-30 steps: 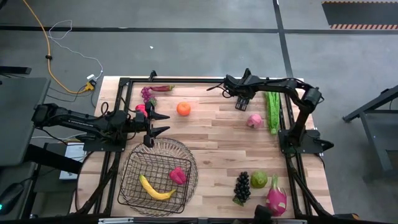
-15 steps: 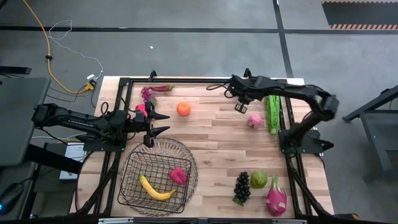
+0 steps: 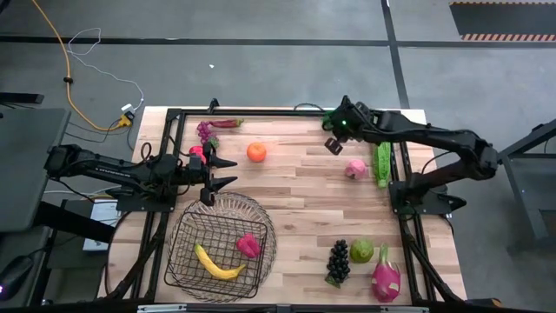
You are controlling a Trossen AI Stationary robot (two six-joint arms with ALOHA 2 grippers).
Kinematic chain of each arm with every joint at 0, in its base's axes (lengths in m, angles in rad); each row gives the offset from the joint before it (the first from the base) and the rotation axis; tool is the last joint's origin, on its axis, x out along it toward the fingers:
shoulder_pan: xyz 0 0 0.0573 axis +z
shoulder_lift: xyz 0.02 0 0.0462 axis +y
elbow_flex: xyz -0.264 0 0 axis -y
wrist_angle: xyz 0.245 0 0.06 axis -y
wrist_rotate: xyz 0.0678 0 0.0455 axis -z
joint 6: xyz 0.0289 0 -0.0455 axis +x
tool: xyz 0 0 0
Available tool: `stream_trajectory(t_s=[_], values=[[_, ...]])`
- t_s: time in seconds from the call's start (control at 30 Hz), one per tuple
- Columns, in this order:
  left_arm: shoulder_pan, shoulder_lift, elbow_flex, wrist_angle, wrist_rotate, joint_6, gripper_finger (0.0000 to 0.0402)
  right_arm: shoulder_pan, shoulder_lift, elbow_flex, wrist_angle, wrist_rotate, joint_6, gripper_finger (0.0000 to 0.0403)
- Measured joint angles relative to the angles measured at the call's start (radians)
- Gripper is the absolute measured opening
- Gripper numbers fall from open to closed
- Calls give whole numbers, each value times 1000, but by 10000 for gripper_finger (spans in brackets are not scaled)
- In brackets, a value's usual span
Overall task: Build produce basket
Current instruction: Put the green lime into the black wire basket
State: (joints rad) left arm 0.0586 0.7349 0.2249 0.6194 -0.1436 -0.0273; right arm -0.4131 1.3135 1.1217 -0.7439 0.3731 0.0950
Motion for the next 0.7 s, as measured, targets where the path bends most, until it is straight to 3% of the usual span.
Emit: stream_trajectory(t_s=[0.1, 0.37, 0.53, 0.7], values=[[0, 0, 0, 0, 0, -2, 200, -68, 44, 0, 16, -46, 54, 130], [0, 0, 0, -1, 0, -23, 200, -236, 136, -1, 19, -43, 238, 296], [0, 0, 0, -1, 0, -25, 200, -295, 148, -1, 33, -67, 395, 341], [0, 0, 0, -1, 0, -49, 200, -314, 148, -13, 73, -51, 521, 348]])
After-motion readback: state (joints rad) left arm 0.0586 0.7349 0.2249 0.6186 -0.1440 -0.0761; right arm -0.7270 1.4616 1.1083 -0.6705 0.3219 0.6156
